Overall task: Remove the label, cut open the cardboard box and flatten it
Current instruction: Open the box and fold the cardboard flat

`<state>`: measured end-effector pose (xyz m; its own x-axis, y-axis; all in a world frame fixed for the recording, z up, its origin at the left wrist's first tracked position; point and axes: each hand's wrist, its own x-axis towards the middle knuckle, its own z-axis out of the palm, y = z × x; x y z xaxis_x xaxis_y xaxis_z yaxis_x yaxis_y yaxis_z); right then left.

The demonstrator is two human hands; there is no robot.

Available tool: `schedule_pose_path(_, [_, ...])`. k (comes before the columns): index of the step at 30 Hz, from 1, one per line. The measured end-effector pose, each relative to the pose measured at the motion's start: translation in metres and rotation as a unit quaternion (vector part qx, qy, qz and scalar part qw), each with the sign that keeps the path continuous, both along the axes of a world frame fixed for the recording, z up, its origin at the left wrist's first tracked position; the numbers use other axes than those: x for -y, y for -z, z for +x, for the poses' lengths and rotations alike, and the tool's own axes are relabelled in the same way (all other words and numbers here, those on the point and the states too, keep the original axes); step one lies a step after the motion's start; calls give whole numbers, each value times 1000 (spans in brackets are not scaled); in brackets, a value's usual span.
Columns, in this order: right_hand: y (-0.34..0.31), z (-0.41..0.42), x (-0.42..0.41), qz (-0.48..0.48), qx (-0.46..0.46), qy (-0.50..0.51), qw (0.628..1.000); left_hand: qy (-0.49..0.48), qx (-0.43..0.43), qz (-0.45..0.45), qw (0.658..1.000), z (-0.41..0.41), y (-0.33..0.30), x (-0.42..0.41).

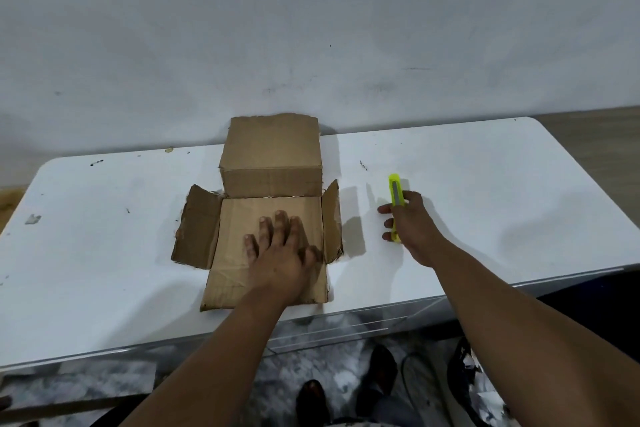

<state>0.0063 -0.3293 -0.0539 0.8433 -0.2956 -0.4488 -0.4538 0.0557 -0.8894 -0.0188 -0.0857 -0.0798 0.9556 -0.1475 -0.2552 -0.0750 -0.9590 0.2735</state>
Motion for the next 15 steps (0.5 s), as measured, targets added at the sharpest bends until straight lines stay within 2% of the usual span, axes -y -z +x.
schedule_pose_path(2, [2,9,5,-131,17,-16,991,-4,1,-2,1000,0,0,1])
schedule_pose_path(5, [5,20,13,-308,15,-19,951,-7,1,-5,1000,0,0,1])
schedule_pose_path(7, [7,24,15,-347,-5,-20,938,-12,3,-6,1000,0,1,1])
schedule_pose_path(11, [13,29,13,-361,-45,7,932,-20,6,-3,1000,0,2,2])
schedule_pose_path(15, [21,28,12,-410,-26,29,911,-24,14,1,1000,-1,4,4])
